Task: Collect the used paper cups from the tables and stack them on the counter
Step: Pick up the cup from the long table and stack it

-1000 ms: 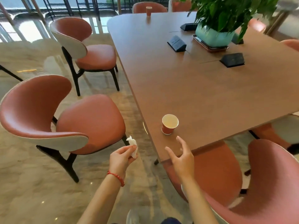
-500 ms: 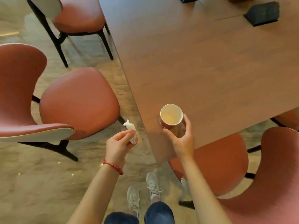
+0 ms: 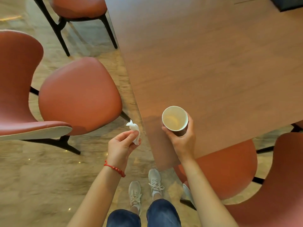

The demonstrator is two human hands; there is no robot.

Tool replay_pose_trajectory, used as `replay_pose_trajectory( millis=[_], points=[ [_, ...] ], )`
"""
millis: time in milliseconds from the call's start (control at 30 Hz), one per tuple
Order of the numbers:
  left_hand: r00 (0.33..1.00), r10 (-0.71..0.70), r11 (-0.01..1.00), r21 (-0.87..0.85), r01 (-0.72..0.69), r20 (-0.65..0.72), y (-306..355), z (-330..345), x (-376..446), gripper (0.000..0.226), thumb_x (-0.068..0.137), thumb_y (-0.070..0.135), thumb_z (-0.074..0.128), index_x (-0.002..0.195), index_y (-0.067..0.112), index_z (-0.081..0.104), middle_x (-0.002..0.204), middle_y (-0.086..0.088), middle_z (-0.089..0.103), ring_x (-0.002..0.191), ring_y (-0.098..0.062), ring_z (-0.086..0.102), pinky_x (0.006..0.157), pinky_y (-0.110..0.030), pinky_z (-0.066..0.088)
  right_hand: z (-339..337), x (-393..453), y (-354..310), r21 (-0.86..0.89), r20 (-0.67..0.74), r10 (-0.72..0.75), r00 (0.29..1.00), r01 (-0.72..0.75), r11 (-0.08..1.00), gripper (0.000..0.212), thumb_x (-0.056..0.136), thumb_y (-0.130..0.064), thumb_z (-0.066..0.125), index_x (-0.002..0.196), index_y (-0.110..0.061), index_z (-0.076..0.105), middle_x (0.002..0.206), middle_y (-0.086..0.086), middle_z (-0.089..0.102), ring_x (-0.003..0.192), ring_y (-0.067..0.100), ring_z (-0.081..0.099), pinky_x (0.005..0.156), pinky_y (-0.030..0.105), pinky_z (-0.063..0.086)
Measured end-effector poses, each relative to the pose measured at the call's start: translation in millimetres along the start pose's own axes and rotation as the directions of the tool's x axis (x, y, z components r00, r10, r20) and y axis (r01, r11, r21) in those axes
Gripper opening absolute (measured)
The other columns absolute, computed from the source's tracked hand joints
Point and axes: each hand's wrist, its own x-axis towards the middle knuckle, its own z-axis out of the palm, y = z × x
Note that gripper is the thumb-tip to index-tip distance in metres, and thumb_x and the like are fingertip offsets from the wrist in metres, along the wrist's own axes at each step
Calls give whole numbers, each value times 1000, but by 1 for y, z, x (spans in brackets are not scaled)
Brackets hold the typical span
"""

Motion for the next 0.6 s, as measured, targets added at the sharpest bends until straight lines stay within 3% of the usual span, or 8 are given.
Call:
replay_pose_trajectory(
  millis=[200, 367, 600],
  points=[
    [1000, 29, 999, -16, -29, 1, 7, -2, -5, 4, 79, 5, 65, 80, 2, 67, 78, -11, 64, 74, -19, 61, 59, -18, 55, -5, 1, -13, 26, 19, -42, 999, 41, 999, 75, 62, -23, 87, 126, -20, 47, 116, -17, 56, 105, -12, 50, 87, 5, 39],
    [999, 52, 997, -53, -52, -2, 16, -5, -18, 4, 78, 7, 67, 78, 3, 68, 74, -8, 66, 72, -18, 62, 58, -20, 55, -13, -3, -35, 86, 105, -39, 994, 30, 996, 72, 59, -33, 85, 121, -31, 48, 114, -21, 59, 106, -6, 55, 84, 8, 41],
    [991, 120, 975, -180, -130, -65, 28, -28, -41, 5, 77, 8, 67, 73, 6, 69, 60, -1, 69, 59, -9, 65, 56, -19, 54, -8, -14, -65, 120, 256, -109, 960, 80, 990, 72, 62, -26, 88, 122, -33, 49, 113, -20, 62, 105, -4, 56, 80, 7, 43]
  ],
)
